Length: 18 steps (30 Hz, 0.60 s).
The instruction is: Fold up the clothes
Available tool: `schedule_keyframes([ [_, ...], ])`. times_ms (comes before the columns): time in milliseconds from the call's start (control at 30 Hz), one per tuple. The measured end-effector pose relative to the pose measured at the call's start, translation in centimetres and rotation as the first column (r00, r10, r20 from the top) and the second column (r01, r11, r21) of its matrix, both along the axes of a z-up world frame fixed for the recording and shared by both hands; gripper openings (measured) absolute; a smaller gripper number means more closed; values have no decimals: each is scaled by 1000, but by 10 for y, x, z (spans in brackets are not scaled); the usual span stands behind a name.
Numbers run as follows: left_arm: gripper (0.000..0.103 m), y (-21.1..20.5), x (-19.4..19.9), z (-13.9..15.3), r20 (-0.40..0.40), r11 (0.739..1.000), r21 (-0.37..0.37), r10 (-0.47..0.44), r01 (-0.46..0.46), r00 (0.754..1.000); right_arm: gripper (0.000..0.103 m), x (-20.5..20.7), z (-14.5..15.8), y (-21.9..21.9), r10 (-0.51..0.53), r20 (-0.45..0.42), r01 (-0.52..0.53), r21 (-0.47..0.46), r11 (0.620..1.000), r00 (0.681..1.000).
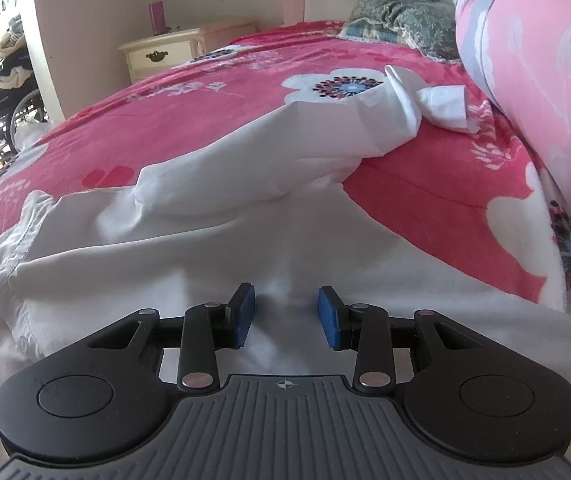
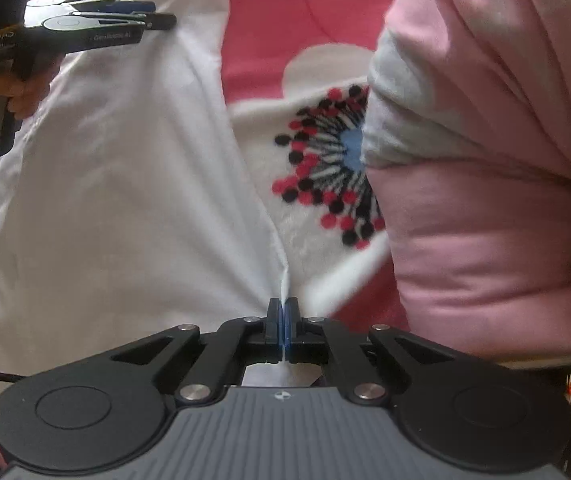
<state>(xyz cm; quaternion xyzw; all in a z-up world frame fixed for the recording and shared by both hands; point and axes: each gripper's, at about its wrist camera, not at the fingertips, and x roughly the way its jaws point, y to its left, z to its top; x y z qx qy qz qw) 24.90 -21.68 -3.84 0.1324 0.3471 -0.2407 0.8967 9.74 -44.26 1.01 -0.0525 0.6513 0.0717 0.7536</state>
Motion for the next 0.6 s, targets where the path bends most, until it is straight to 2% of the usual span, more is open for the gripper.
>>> schedule_keyframes([
  [67, 36, -2, 0, -1, 7, 1000, -2, 11, -11, 1000, 3, 0, -2, 1, -28, -1, 28, -26, 999, 1000],
  [133, 36, -3, 0, 0, 13, 1000, -1, 18, -18, 1000, 12, -1, -2, 2, -60, -3, 60, -47, 997, 998],
  [200, 36, -2, 0, 3, 16, 1000, -3, 22, -22, 1000, 38, -7, 8, 9, -47, 31, 50, -79, 996, 998],
  [233, 36, 1, 0, 5, 16, 999, -16, 30, -30, 999, 41, -11, 16, 13, -37, 56, 43, -96, 994, 998],
  [333, 37, 13, -1, 14, 14, 996, -67, 62, -61, 998, 42, -21, 44, 23, -39, 149, 56, -117, 992, 988],
  [400, 37, 23, -2, 20, 11, 991, -105, 85, -83, 996, 41, -23, 62, 25, -78, 213, 97, -80, 992, 974],
  [500, 38, 36, -6, 28, 3, 982, -151, 116, -114, 993, 41, -20, 89, 27, -154, 346, 161, 7, 987, 925],
  [600, 38, 45, -8, 28, -12, 975, -166, 150, -150, 989, 41, 14, 111, 33, -180, 460, 189, 26, 982, 870],
])
